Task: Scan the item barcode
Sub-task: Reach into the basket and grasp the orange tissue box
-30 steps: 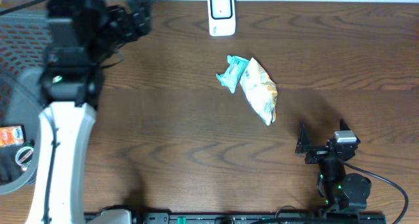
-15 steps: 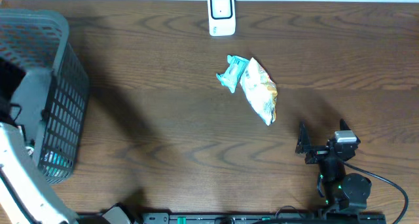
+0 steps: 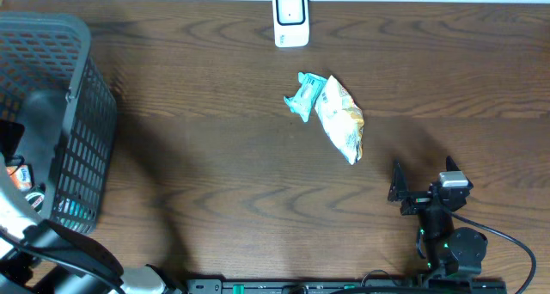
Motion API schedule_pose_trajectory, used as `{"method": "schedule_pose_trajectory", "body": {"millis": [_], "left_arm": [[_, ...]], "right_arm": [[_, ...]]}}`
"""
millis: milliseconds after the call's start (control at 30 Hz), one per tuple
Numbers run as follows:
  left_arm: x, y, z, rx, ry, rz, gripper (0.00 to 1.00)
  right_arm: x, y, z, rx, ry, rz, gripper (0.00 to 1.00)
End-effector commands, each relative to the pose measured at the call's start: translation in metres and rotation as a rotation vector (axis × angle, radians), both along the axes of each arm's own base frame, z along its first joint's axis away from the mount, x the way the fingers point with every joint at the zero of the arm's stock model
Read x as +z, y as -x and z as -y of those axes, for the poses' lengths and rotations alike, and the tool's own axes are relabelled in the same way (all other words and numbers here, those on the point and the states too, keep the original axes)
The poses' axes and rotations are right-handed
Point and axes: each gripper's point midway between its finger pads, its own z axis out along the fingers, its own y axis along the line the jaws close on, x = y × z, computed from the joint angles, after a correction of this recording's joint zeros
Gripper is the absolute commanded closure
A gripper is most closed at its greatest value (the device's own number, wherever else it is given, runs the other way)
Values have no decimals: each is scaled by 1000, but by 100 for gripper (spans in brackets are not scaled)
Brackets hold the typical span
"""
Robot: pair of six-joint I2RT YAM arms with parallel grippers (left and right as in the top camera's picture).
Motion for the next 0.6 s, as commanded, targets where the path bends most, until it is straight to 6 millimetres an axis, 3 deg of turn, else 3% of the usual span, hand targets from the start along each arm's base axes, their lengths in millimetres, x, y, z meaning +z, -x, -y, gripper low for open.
{"method": "schedule_pose_trajectory", "body": {"millis": [0,200,300,567], "left_arm": [[-21,5,-13,98,1,-35,9],[-74,-5,-22,147,52,-60,9],[-89,-10,-28,147,56,-65,9],[-97,-20,-42,154,15,-39,9]], "right_arm": [[0,0,-1,3,7,2,1],[0,0,-1,3,7,2,1],[0,0,-1,3,7,2,1],[0,0,-1,3,7,2,1]]}}
